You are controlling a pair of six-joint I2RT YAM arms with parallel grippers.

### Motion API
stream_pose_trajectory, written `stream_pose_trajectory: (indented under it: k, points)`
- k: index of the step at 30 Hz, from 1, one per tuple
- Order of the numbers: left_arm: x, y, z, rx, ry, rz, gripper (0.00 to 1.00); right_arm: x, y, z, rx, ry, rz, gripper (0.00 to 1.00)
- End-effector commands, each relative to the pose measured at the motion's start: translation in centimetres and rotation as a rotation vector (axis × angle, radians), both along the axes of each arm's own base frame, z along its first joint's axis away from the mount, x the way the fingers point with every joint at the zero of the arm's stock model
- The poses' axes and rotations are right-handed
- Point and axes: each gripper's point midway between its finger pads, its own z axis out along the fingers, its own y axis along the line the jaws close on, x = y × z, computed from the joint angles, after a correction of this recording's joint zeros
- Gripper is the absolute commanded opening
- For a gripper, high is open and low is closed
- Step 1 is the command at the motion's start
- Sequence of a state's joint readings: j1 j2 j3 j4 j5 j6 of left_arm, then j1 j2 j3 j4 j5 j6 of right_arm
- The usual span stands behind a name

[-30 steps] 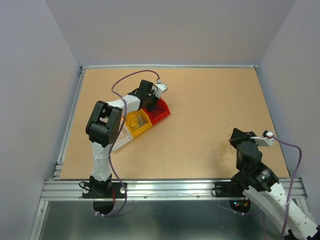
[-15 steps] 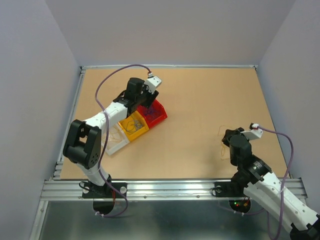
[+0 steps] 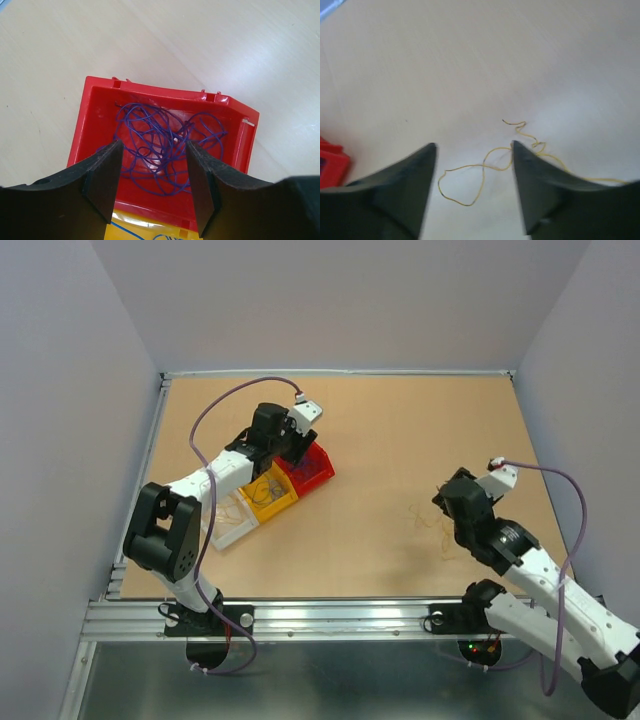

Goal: Untangle the cables

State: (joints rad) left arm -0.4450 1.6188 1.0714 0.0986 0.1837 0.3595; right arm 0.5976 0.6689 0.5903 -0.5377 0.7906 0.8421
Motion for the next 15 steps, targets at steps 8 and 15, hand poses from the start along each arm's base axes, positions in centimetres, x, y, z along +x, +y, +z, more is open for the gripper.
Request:
stream_pose_trajectory:
  k: [8, 15]
  points:
    - [-1.6, -1.7, 3.5, -0.058, -0.094, -0.061, 0.64, -1.5, -0.5, -6.0, -0.156, 0.481, -0.252, 1.00]
    - [-2.2, -1.6, 4.3, -0.064, -0.123, -0.066, 0.64, -1.6, 0.3, -9.3, -0.106, 0.523, -0.209, 1.00]
